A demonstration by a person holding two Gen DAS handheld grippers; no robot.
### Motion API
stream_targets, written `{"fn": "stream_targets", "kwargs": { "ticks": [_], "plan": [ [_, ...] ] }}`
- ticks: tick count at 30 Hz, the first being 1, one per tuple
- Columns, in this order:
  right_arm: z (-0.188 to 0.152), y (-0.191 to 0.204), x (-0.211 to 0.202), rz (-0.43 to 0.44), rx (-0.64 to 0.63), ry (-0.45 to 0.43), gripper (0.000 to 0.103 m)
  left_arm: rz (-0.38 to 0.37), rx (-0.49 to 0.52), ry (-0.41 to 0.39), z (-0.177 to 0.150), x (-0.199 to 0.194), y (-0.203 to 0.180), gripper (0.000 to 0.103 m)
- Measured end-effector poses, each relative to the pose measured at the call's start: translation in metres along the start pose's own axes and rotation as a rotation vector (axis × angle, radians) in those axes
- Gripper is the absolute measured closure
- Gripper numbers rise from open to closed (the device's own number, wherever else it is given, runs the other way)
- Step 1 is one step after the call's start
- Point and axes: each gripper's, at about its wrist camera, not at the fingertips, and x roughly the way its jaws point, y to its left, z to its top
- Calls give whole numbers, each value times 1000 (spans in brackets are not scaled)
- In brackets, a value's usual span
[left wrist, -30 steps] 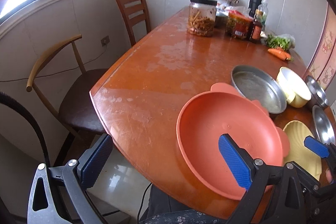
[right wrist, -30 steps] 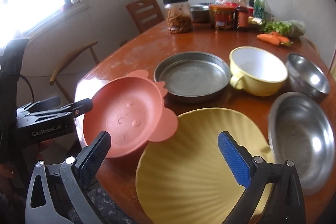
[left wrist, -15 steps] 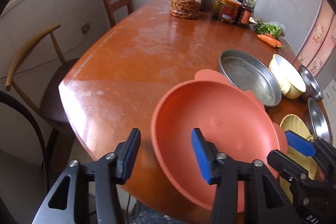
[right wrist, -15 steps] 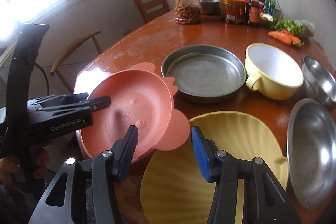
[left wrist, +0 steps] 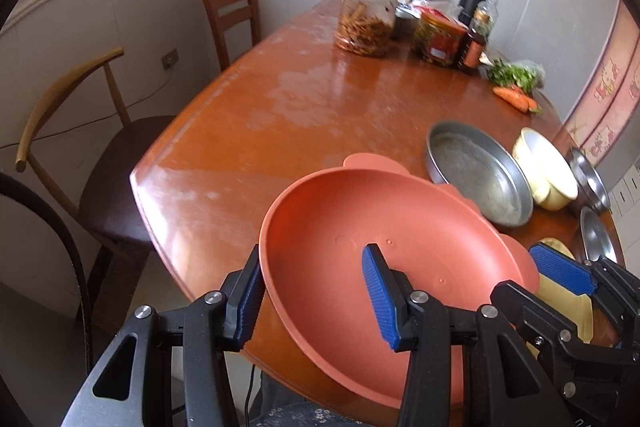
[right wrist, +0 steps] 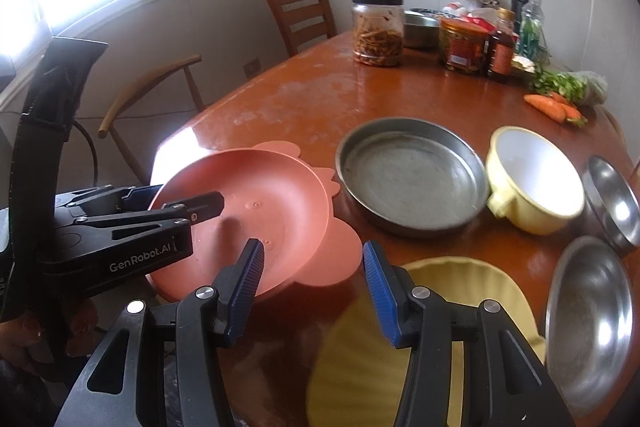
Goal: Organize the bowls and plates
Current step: 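Slide the orange bowl along the table edge and open the left tool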
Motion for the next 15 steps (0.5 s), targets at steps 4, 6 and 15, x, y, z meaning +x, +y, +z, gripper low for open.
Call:
{"fn": "stream_targets", "kwargs": {
  "ticks": [4, 6, 15],
  "plan": [
    [13, 11, 9, 16, -24, -7, 49, 33, -18, -7, 6, 1, 14, 55],
    [17, 15, 17, 24, -25, 5, 49, 40, -27, -12, 8, 3, 19, 55],
    [25, 22, 50, 58, -18, 74, 49, 58, -54, 10, 16, 25, 35, 55]
  ]
}}
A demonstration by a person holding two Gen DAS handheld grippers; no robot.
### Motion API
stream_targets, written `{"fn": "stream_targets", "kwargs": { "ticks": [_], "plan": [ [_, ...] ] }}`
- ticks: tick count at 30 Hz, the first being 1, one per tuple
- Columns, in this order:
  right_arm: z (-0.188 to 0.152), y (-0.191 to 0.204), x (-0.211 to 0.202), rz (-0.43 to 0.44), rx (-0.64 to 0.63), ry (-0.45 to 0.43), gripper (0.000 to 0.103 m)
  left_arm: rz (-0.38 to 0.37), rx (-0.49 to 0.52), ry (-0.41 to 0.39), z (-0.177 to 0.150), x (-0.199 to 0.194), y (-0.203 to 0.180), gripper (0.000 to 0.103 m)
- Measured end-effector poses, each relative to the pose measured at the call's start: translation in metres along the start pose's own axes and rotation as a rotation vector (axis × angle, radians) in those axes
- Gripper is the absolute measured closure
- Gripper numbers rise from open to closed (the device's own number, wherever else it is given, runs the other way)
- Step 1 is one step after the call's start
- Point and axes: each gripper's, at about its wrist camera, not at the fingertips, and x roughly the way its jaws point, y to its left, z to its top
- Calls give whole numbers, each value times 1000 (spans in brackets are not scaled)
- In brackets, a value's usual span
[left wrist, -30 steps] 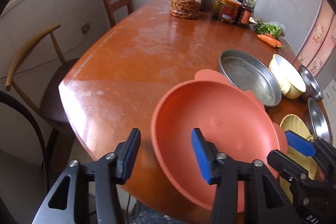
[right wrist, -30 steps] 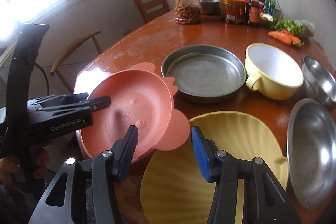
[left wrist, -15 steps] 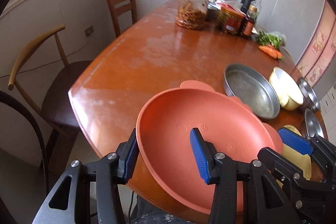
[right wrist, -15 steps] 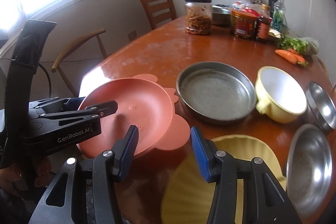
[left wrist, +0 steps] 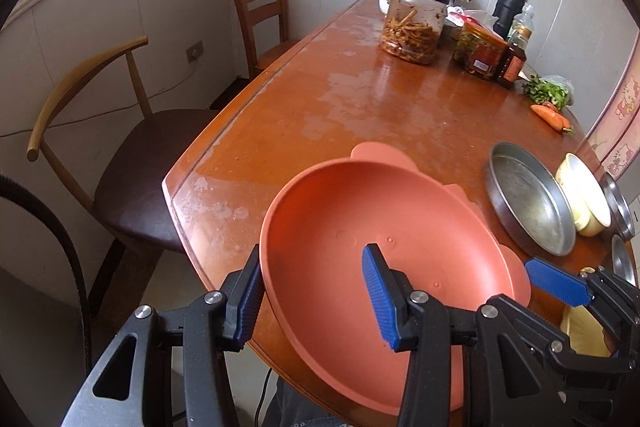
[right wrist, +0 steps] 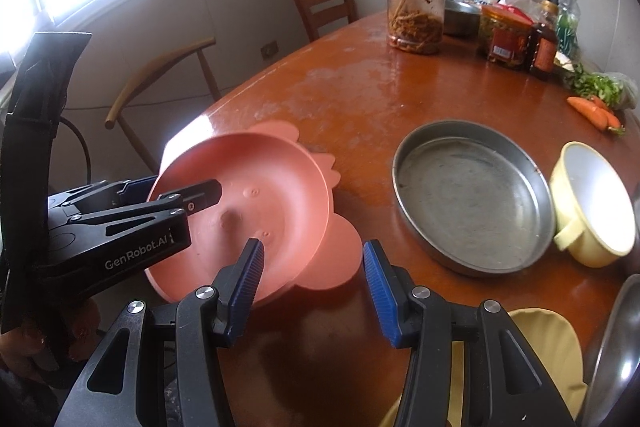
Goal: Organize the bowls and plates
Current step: 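Slide the orange bowl along the table edge and open the left tool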
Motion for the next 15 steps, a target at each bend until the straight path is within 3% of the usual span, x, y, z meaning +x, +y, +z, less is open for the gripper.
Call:
{"fn": "stream_targets", "kwargs": {
  "ticks": [15],
  "plan": [
    [10, -1, 8, 31, 25, -20, 47, 22, -21, -23, 14, 4, 11, 55]
  ]
}}
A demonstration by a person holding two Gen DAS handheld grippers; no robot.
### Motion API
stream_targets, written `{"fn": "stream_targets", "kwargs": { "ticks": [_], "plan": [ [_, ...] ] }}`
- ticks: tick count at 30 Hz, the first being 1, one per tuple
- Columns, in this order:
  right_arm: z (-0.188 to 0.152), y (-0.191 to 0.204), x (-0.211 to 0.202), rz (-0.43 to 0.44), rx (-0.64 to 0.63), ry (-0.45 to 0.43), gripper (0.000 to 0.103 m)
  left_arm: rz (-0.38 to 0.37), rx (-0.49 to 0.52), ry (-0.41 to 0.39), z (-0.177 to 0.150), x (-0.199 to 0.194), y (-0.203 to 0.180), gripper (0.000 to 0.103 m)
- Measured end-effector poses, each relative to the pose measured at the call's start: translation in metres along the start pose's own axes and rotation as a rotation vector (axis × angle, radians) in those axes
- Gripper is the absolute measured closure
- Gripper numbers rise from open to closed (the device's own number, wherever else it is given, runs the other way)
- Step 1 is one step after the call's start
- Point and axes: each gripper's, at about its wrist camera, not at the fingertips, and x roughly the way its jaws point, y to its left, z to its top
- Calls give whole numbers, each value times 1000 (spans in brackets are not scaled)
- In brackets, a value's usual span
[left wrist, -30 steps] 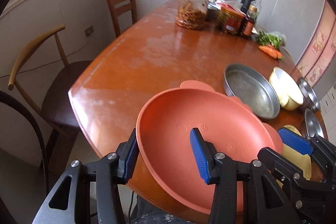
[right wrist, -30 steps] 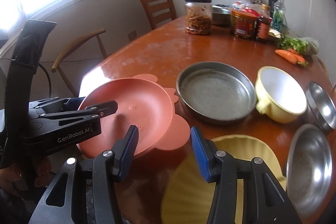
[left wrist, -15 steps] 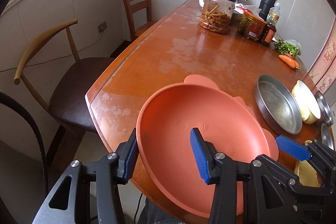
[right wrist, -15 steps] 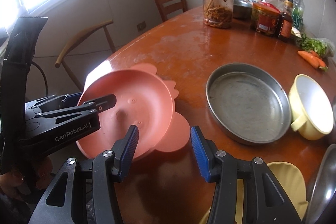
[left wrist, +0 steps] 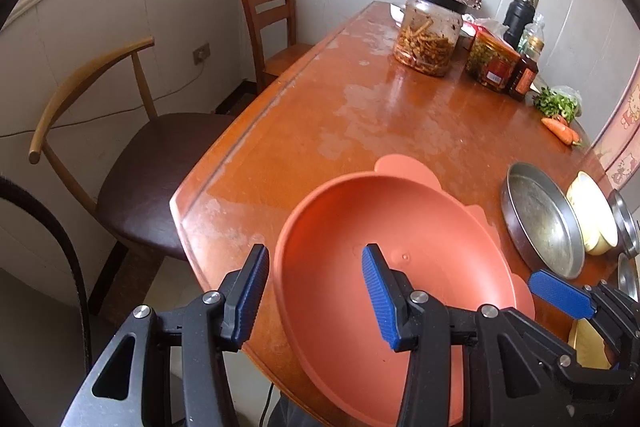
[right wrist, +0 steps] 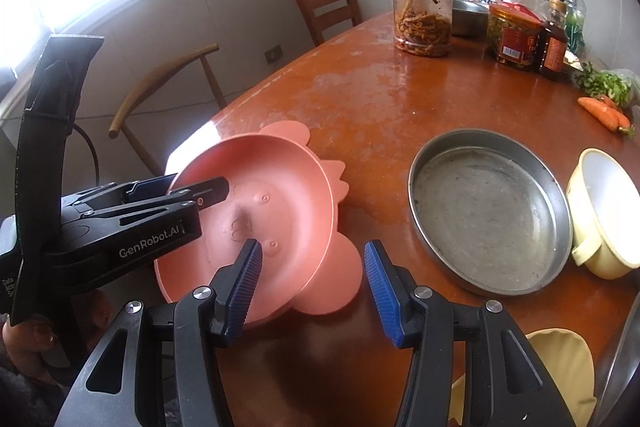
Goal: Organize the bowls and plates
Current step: 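Slide the orange bowl along the table edge and open the left tool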
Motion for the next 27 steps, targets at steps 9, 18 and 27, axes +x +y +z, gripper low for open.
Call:
{"fn": "stream_targets", "kwargs": {
  "ticks": [9, 18, 27],
  "plan": [
    [-2, -10, -26, -9, 27, -66, 37, 7, 10, -70, -2, -34, -4, 50],
    [-14, -18, -78, -42, 26, -189, 35, -55, 83, -127, -12, -71, -44, 44],
    [-41, -40, -130, -61, 87, -274, 28, -98, 169, -134, -28, -86, -90, 42]
  ]
}}
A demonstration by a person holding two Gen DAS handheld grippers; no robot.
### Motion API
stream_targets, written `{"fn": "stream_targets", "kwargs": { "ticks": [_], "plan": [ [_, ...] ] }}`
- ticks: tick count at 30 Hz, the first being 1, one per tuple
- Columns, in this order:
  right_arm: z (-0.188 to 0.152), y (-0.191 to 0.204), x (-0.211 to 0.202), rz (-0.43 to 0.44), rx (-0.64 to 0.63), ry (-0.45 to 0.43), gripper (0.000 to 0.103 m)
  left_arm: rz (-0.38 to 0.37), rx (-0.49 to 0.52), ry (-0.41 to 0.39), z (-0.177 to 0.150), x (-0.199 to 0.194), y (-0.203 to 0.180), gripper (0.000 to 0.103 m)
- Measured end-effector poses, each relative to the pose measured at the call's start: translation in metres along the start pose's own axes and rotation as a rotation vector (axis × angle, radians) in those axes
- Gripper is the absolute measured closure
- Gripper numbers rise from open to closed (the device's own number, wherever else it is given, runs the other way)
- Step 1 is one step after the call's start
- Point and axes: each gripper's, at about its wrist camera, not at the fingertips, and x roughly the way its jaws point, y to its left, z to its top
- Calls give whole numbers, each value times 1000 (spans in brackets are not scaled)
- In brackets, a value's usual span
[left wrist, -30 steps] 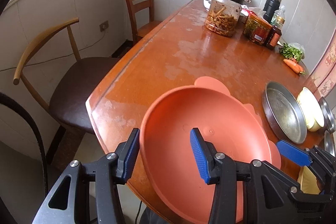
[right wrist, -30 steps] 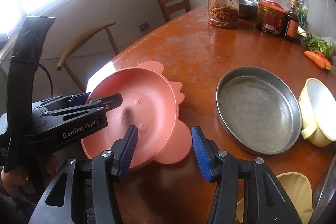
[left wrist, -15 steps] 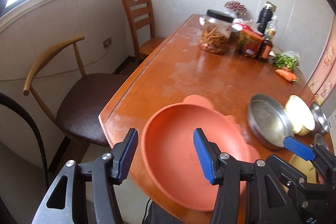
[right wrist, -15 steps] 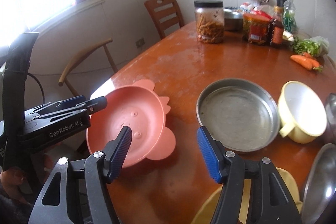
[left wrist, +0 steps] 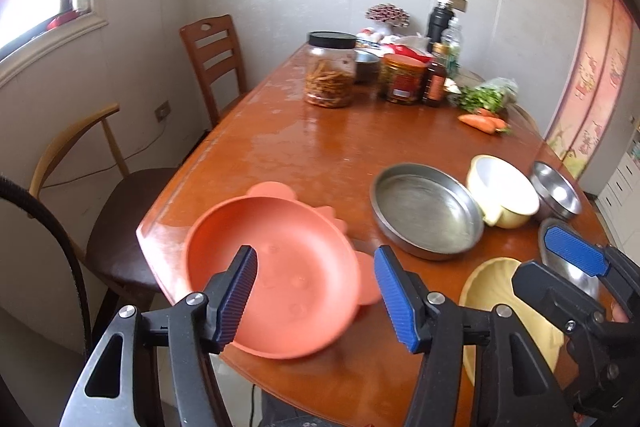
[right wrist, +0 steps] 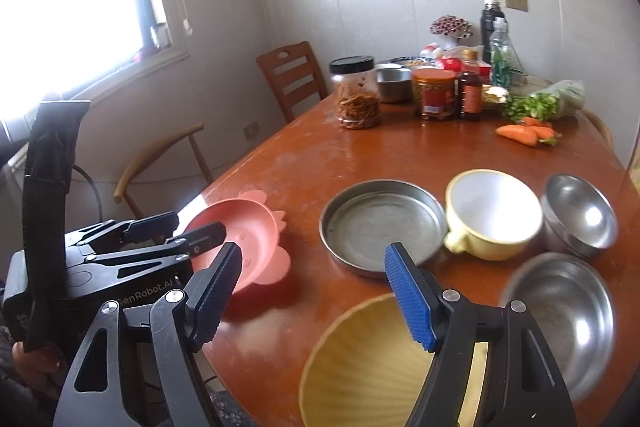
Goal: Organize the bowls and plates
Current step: 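Slide the orange bowl along the table edge and open the left tool, then grasp the rim of the yellow shell-shaped plate with the left tool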
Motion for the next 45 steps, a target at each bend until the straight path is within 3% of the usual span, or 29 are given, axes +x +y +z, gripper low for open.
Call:
{"fn": "stream_targets", "kwargs": {
  "ticks": [15, 25, 33, 36, 41, 45],
  "plan": [
    [-59, -52, -54, -71, 82, 29, 27, -96, 106, 52, -31, 4, -67, 36],
    [-99, -80, -49, -117, 144, 113, 27, -129, 126, 113, -50, 17, -87, 36],
    [-103, -85, -30, -103, 141, 142, 47, -157, 125, 175, -60, 34, -92, 36],
    [-103, -83, -28, -111, 129, 138, 49, -207, 116, 200, -64, 39, -93, 47],
    [-102, -79, -22, -114, 107, 145, 49, -220, 134, 192, -68, 41, -100, 66],
    [-100, -74, -17, -121, 84, 156, 49, -214, 141, 194, -69, 40, -100, 68]
  ]
}}
